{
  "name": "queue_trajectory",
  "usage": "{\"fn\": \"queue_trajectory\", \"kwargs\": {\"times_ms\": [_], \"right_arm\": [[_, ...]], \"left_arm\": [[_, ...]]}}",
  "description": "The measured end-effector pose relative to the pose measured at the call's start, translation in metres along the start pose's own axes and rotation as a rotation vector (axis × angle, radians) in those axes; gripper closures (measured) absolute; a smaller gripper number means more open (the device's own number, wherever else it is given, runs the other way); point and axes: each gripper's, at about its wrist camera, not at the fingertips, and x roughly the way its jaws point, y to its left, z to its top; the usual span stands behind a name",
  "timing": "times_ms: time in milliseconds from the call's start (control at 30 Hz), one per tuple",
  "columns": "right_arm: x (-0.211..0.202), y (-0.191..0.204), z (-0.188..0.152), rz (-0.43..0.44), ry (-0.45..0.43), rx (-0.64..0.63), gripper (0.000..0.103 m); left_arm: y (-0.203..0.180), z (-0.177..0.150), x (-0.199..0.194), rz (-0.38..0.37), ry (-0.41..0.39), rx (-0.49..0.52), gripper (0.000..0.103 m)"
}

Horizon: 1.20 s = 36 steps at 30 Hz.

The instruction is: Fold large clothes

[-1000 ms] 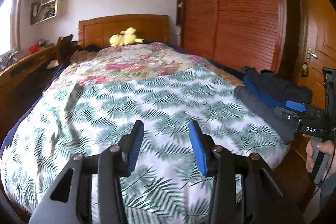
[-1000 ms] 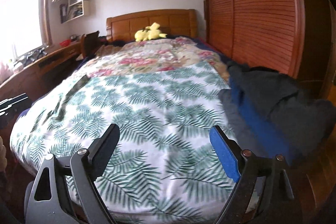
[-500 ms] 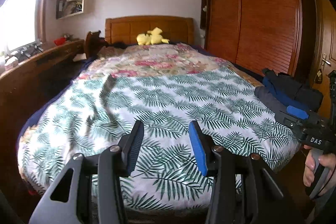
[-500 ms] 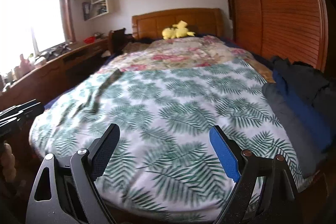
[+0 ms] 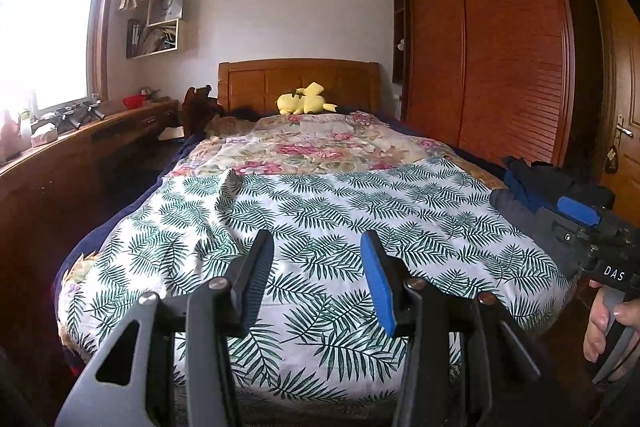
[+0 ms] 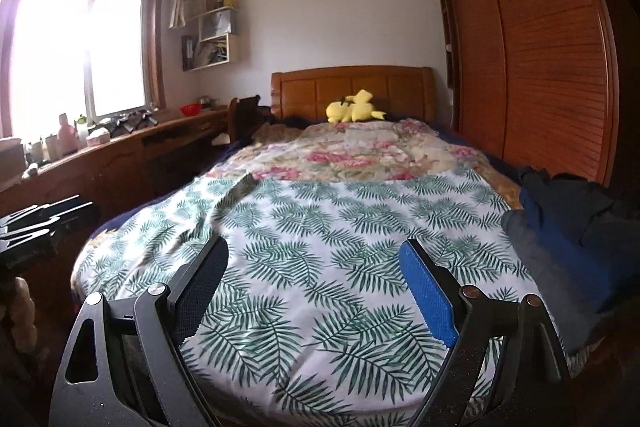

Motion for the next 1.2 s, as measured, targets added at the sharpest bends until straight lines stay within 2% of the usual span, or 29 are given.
{"fn": "queue_trajectory", "kwargs": {"times_ms": [1200], "right_arm": [[-0.002,-0.002,-0.001,0.008,-0.013,0.011,0.014]], "left_arm": [[-0.010,-0.001,-0.008,0.002,-0.019,0.009,0.057]]}}
